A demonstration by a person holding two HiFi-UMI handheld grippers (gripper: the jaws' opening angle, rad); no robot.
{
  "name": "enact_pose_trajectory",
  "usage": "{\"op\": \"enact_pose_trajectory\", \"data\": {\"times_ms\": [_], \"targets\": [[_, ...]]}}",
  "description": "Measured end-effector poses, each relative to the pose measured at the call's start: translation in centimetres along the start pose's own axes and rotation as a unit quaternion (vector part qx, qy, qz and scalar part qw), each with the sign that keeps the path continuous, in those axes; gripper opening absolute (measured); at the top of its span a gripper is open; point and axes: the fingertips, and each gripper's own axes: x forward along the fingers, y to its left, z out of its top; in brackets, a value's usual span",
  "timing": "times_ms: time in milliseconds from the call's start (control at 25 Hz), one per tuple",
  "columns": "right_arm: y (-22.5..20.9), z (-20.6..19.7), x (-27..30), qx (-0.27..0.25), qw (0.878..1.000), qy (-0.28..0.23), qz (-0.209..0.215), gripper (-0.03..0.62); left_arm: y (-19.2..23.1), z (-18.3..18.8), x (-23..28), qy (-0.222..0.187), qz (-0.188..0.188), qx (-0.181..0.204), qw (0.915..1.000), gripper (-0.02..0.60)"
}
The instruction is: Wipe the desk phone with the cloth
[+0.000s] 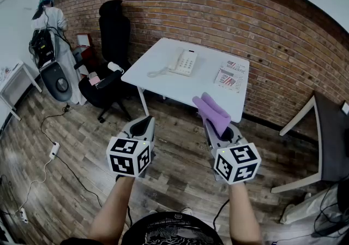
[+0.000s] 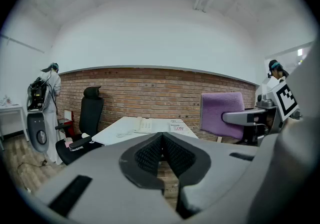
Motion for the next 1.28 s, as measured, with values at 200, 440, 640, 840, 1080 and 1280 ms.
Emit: {"op": "enact_pose_trajectory", "data": {"times_ms": [200,440,640,840,1080,1280], "targets": [[-1.2,-0.2,-0.3,0.0,1.0,0.004,0.011,0.044,-1.6,0.1,1.2,0.004,0.001,0.005,1.0,0.005],[-2.3,-0.6,-0.9,-0.002,1.0,0.005,0.022,0.044,-3.1,0.0,2.0,0.006,0.005,0.006,1.0,0.005],[-2.9,-0.5,0.3,0.001,1.0,0.004,0.028,0.044,-2.9,0.5,3.2,0.005,0.004,0.008,0.9999,0.005],[-3.6,-0.3,2.7,-0.001,1.0,0.004,0.026,0.044,-1.1,0.8,5.0,0.002,0.003,0.009,1.0,0.005],[-4.6,0.3,8.5,0.001,1.0,0.008,0.019,0.044,3.3,1.9,9.2,0.002,-0.004,0.01,0.9999,0.005],[-5.7,0.6,14.3,0.013,1.0,0.017,0.002,0.045,7.6,3.1,13.7,0.009,-0.023,0.012,0.9996,0.005]]}}
